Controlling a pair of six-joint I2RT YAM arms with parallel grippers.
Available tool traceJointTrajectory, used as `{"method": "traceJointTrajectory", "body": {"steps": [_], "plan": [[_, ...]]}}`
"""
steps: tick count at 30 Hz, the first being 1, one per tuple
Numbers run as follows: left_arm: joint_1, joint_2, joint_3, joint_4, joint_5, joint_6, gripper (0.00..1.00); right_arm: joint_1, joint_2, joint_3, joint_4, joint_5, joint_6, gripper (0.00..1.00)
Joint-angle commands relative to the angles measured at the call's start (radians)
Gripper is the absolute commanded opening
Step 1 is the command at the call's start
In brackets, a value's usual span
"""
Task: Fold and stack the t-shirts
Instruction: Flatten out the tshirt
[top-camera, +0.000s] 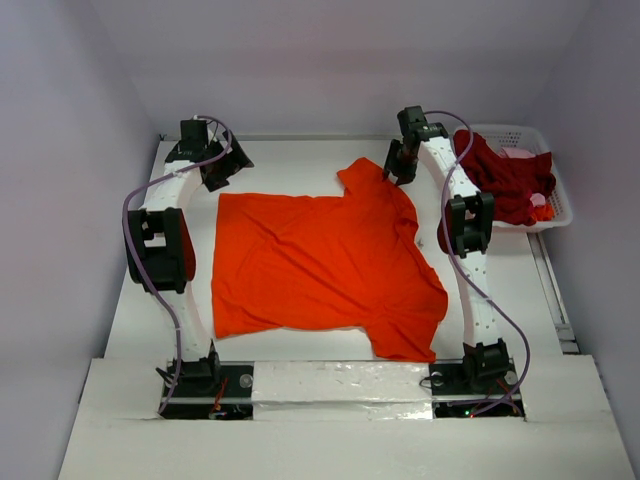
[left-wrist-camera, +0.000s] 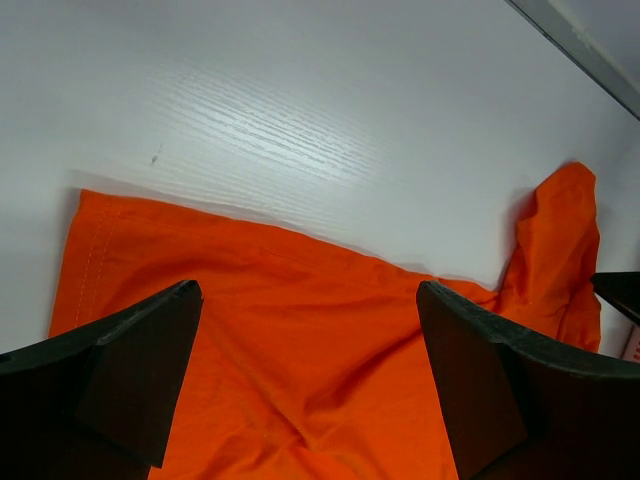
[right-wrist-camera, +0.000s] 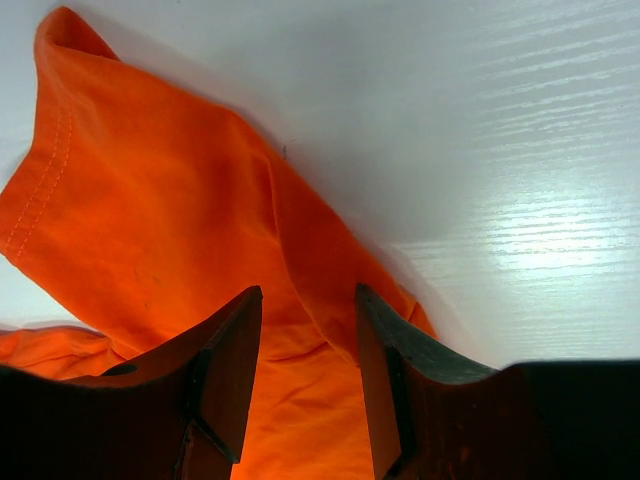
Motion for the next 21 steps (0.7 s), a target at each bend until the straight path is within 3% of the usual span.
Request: {"method": "traceJointTrajectory", "body": {"steps": [1, 21], "plan": [[0.0, -0.072, 0.011, 0.001, 0.016, 0.005, 0.87, 0.011, 0.021, 0.021, -0.017, 0.017, -0.007, 0.48], [0.0, -0.086, 0.012, 0.001, 0.022, 0.002, 0.87, 0.011, 0.014, 0.018, -0.032, 0.075, 0.01, 0.44]]}}
